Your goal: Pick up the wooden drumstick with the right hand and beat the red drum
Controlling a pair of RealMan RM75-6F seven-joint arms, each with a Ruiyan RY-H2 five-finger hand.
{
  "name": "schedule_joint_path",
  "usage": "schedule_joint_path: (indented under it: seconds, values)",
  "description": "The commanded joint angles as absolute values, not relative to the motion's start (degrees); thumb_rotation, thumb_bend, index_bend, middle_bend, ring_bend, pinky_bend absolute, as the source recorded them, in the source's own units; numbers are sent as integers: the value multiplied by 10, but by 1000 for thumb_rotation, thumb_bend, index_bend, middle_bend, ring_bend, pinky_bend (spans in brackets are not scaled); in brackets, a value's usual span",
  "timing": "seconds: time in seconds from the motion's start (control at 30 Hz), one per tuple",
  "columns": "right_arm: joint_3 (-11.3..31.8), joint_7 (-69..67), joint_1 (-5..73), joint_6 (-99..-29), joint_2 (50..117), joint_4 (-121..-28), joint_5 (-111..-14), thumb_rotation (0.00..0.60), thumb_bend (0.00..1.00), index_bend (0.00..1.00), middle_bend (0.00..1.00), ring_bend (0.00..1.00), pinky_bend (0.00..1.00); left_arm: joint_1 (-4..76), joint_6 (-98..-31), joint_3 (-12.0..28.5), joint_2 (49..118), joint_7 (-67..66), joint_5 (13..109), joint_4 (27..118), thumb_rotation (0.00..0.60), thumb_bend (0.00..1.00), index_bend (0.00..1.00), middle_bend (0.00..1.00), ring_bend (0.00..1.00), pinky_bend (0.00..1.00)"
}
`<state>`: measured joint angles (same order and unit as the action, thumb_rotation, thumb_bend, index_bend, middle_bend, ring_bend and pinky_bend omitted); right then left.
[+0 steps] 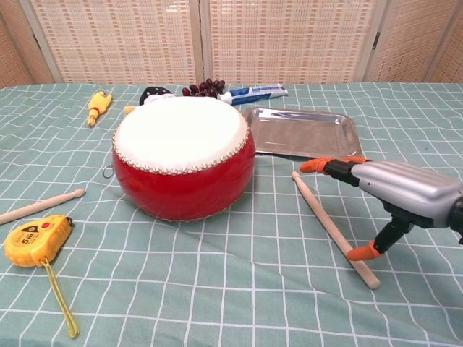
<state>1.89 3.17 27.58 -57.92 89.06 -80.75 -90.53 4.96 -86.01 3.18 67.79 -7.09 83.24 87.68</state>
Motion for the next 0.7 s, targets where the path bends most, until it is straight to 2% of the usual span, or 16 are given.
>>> schedule_joint_path:
  seconds: [0.03, 0.3, 0.7]
  values:
    - [19, 32, 283, -573, 901, -794, -901, 600, 83, 32, 0, 0, 0, 50, -859, 32, 679, -71, 833, 875, 600, 301, 0, 0, 0, 0]
    - [17, 30, 293, -565, 915, -762, -888, 600, 82, 41, 0, 0, 0, 51, -855, 33, 681, -67, 831, 871, 600, 300, 0, 0, 0, 0]
    - [30, 38, 278, -573, 887, -740, -831, 600, 82, 63, 0, 0, 0, 52, -853, 33, 684, -61, 834, 867, 600, 301, 0, 0, 0, 0]
